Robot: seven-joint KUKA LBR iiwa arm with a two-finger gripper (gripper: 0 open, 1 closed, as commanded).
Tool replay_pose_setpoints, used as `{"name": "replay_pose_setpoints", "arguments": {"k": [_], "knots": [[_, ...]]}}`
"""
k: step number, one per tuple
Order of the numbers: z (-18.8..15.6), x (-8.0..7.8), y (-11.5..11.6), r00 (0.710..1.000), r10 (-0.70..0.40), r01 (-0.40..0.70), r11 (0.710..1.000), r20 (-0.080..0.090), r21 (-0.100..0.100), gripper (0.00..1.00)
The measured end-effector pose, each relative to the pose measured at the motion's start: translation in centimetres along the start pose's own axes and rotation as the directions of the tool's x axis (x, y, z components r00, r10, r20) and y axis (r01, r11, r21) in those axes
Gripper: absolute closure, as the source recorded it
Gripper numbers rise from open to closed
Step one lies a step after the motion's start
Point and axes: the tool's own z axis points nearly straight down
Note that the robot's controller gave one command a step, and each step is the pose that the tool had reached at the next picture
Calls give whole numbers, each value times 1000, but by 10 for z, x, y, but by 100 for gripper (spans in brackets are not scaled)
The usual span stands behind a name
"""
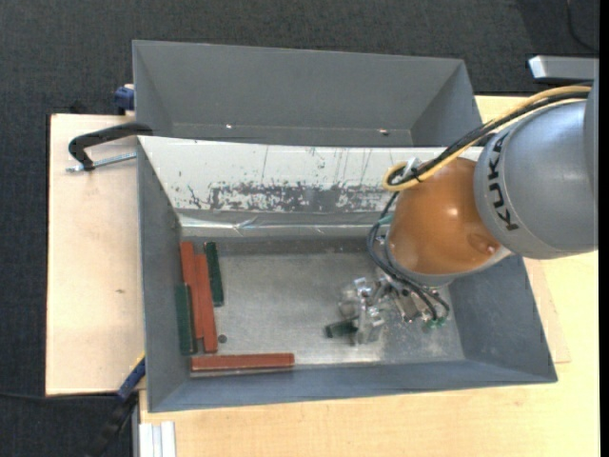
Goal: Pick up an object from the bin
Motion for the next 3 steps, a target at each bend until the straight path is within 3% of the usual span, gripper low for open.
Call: {"name": "replay_pose_setpoints", "arguments": {"k": [1, 2, 3], "knots": [[0, 0, 0, 1000, 0, 0, 1000, 0, 0, 100], [-121, -20, 14, 1000, -25, 25, 1000, 5, 2, 100], [-121, -20, 14, 1000, -24, 24, 1000, 5, 1, 100]]}}
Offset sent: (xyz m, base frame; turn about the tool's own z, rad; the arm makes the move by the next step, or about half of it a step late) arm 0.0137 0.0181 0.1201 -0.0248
